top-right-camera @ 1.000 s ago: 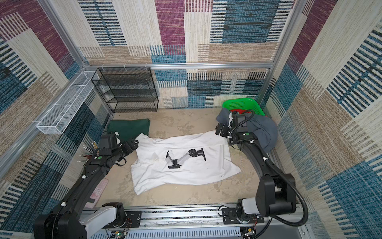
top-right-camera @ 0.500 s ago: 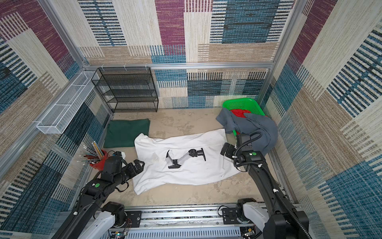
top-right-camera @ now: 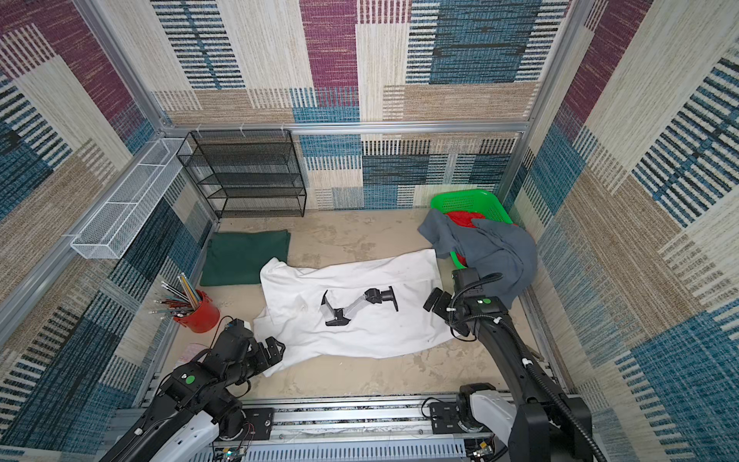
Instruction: Fold and stack the t-shirts
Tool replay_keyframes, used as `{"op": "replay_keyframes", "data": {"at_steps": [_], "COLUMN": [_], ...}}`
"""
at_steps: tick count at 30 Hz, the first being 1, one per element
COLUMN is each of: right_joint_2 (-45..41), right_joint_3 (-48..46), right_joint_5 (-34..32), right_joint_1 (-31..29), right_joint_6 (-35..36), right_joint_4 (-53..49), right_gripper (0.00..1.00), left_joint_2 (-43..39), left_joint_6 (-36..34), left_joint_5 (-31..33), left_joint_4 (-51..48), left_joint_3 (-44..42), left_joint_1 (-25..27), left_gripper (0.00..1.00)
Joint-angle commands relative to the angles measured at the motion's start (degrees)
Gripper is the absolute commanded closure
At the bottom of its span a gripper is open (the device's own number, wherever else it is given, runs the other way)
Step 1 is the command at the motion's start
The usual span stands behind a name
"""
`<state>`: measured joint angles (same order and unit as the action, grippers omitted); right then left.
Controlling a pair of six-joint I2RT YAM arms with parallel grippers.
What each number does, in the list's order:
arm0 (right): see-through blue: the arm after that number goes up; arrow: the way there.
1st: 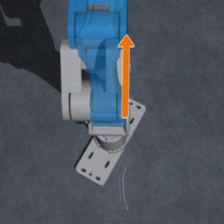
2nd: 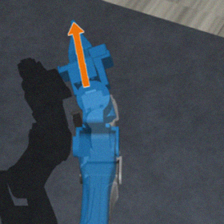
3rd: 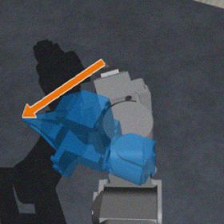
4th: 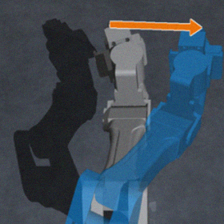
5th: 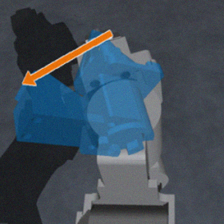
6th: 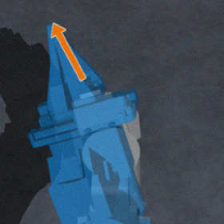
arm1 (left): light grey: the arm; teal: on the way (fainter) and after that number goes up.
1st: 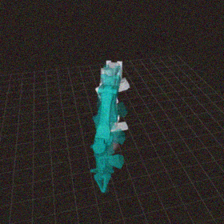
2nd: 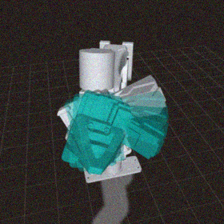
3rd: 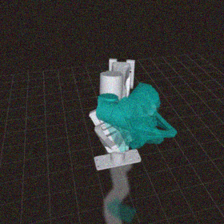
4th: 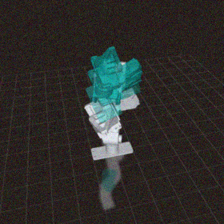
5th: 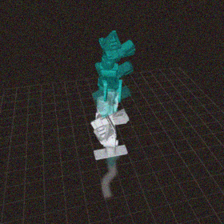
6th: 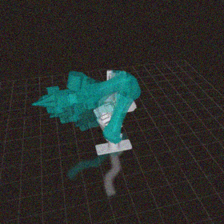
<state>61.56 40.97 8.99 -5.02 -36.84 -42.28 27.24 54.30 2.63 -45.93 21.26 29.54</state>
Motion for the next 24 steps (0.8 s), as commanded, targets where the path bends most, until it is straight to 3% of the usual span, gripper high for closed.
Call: {"op": "replay_keyframes", "data": {"at_steps": [1, 5, 10, 12, 15, 20, 24], "right_joint_2": [0.72, 1.15, 0.93, 1.25, 1.09, 0.22, -0.19], "right_joint_3": [0.65, 2.24, 2.32, 1.84, 1.18, 0.26, -1.41], "right_joint_5": [-1.32, -4.71, -3.82, -3.56, -2.72, -2.14, -2.09], "right_joint_1": [0.14, 0.61, 0.80, 0.80, 0.84, 0.89, 0.89], "right_joint_6": [-0.56, -0.43, -0.56, -0.43, -0.67, -1.48, -2.53], "right_joint_4": [-0.38, -1.59, -0.72, -0.45, -0.43, -0.82, -1.40], "right_gripper": [0.02, 0.01, 0.02, 0.02, 0.02, 0.02, 0.02], "left_joint_2": [-1.39, -3.69, -2.83, -1.70, -0.31, -0.98, -2.01], "left_joint_6": [4.79, 7.97, 7.36, 7.23, 6.97, 4.93, 1.77], "left_joint_5": [-1.30, -0.47, 0.87, 0.72, 0.84, 2.56, 7.69], "left_joint_4": [-0.92, -0.69, -0.07, 1.30, 2.38, 0.37, -4.17], "left_joint_3": [-3.18, -6.65, -7.08, -7.54, -7.12, -3.84, 2.47], "left_joint_1": [1.94, 4.43, 4.56, 4.56, 4.56, 4.56, 4.54], "left_gripper": [0.08, 0.11, 0.19, 0.31, 0.65, 0.97, 1.00]}}
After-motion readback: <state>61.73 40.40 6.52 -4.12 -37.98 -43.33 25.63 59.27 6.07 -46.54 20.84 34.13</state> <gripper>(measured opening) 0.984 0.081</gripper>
